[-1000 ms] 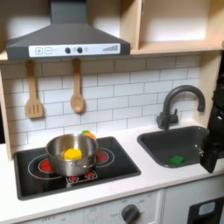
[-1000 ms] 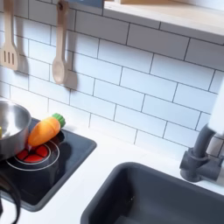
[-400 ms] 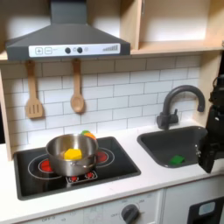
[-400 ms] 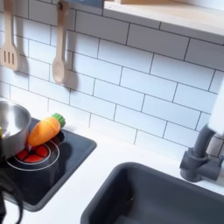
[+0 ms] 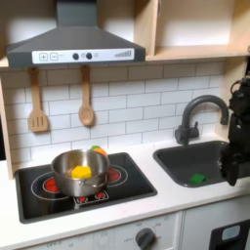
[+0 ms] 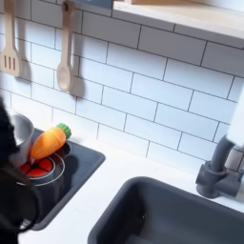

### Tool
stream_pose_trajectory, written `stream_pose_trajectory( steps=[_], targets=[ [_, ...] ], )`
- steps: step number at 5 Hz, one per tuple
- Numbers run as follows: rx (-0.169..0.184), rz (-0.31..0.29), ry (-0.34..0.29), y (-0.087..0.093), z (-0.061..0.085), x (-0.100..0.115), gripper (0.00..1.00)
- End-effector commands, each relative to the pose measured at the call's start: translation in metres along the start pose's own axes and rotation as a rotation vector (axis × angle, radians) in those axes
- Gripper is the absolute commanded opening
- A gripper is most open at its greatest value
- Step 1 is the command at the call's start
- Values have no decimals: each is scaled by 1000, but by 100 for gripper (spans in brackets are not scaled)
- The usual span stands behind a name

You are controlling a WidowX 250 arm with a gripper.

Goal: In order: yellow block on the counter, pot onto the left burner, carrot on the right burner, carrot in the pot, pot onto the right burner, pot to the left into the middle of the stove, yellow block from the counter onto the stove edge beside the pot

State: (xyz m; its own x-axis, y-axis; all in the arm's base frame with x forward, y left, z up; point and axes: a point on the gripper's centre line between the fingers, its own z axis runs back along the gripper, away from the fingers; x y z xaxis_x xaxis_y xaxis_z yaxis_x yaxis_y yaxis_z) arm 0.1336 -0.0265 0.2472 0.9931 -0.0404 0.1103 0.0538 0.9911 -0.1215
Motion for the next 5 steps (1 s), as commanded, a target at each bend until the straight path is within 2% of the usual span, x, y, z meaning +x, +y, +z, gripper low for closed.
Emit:
stream_pose_trajectory(
  steps=[1,2,3,4,5],
  targets=[
    [-4,-110,2,-13,1,-4,100],
    [-42,-229,-14,-13,1,-3,100],
    [-46,-301,-2,-19,-1,1,100],
    [-104,-297,17,-23,-8,13,100],
    [-136,-345,61,-38,-18,27,100]
  ],
)
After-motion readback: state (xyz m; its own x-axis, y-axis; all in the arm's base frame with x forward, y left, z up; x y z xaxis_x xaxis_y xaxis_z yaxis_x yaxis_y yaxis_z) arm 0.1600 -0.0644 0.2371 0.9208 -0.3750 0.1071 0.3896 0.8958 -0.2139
